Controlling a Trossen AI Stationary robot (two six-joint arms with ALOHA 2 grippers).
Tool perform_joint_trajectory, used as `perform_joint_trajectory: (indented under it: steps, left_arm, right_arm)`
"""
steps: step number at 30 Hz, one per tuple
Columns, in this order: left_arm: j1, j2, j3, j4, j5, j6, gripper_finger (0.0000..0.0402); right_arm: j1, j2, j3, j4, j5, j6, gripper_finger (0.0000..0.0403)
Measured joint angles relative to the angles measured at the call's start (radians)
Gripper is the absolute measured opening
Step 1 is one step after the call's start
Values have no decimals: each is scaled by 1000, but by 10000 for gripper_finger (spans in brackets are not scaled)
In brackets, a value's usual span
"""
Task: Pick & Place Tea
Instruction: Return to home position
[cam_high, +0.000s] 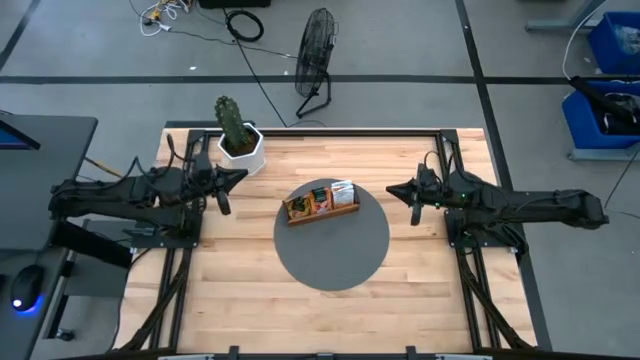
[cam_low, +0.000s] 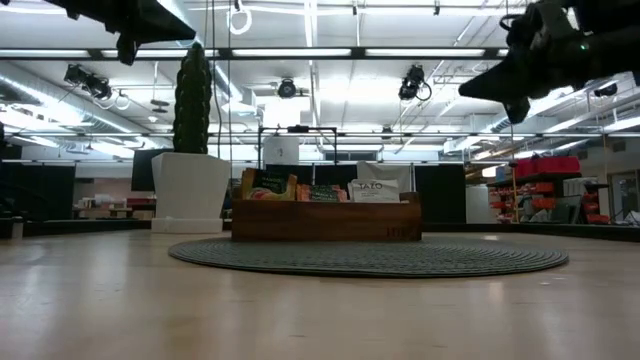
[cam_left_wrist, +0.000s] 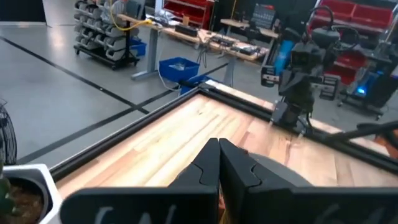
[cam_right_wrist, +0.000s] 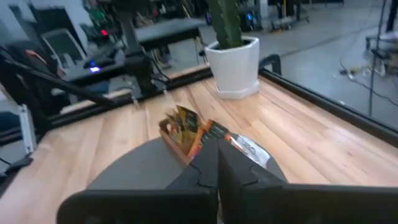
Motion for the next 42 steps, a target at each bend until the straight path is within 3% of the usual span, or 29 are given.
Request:
perform_joint_trajectory:
  steps: [5,30,38,42]
  left_arm:
    - [-17,-44,-67,67,-10,0,2]
    - [-55,-483,-359,112,-34,48,2]
    - [-55,-510,-455,243,0,49,2]
    - [-55,-510,-501,329,64,53,2]
  right_arm:
    - [28,-81,-82,90,16,6,0]
    - [41,-495,-85,-237,45,-90,0]
    - [41,-522,-175,-154,9,-41,0]
    - [41,-522,-232,-92,-37,-6,0]
